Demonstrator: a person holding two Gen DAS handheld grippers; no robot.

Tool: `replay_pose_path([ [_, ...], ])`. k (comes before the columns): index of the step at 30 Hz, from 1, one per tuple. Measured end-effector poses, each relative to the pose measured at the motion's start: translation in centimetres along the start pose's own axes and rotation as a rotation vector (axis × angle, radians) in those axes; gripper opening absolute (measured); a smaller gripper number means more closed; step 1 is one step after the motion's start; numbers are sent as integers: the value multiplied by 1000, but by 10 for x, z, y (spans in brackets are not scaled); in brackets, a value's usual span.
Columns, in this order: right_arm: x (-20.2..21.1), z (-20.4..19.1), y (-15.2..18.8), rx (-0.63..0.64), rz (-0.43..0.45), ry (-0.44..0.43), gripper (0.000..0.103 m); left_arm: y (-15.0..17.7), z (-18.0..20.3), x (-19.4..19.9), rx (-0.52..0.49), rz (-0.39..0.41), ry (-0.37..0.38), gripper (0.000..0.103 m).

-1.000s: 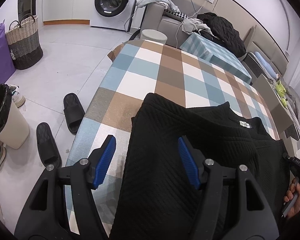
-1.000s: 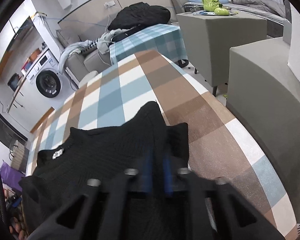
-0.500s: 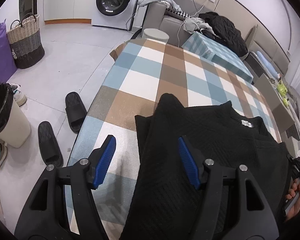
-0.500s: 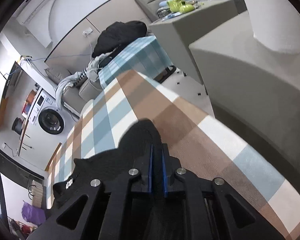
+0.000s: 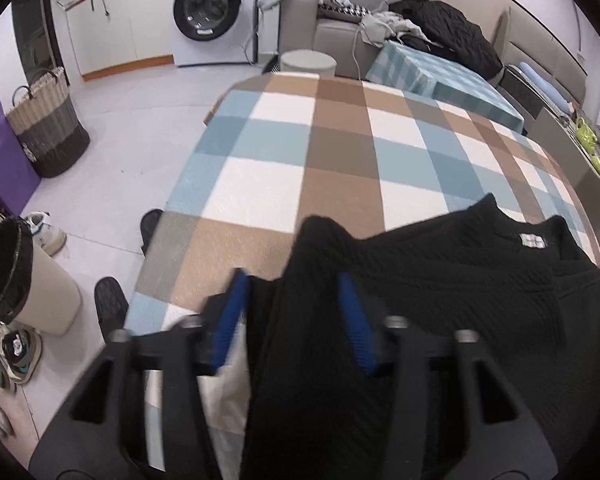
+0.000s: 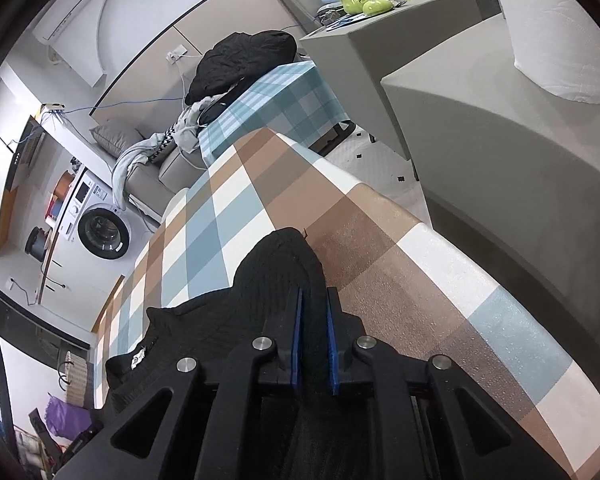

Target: Fold small clothes

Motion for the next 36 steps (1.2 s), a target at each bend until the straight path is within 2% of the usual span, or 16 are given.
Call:
replay_pose_path([
  [3, -1, -1, 0, 3, 1, 10, 11, -5, -5, 8, 18, 43, 17, 12],
  [11, 8, -10, -2, 35, 38, -3, 8, -12, -11, 50, 82, 166, 97, 8],
  [15, 17, -14, -4, 43, 72, -19, 6, -13, -13, 64, 111, 190, 138, 7],
  [16, 19, -15, -6, 37, 83, -37, 5, -14, -13, 66, 117, 194, 148, 7],
  [17, 26, -18, -9, 26, 111, -65, 5, -16, -15, 70, 125, 201, 156, 1],
  [18, 32, -22, -12, 17, 135, -92, 5, -20, -19, 76, 136, 226, 142, 0],
  [21, 52, -33, -25, -2, 217, -154, 5, -32, -35, 91, 175, 278, 116, 0],
  [22, 57, -38, -28, -14, 238, -182, 5, -35, -41, 92, 193, 280, 118, 0],
  [24, 54, -43, -32, -2, 241, -150, 5, -35, -48, 90, 200, 262, 112, 0],
  [27, 29, -42, -27, -8, 138, -91, 7, -25, -47, 77, 181, 191, 122, 0],
  [28, 22, -40, -24, -2, 106, -60, 7, -22, -45, 72, 171, 171, 121, 3],
  [29, 16, -37, -20, -1, 80, -37, 8, -17, -41, 65, 151, 140, 123, 16],
  [30, 13, -36, -17, -1, 65, -36, 13, -13, -36, 59, 133, 115, 127, 34],
  [31, 8, -35, -14, 0, 36, -34, 22, -10, -30, 53, 114, 90, 135, 41],
  [32, 6, -33, -11, 3, 22, -25, 25, -7, -23, 47, 93, 79, 136, 46],
  [36, 1, -30, -5, 12, -12, -18, 31, -3, -1, 16, 10, 10, 105, 47],
])
Point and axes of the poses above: each gripper's, at about its wrist camera, not at the fingertips, and x roughly against the way its jaws point, z to its right, y to its underside, the point moved 9 cm from there along -x, roughly the way its jaws point, and after that the axes turned 7 degrees about y, right-handed, at the moved point
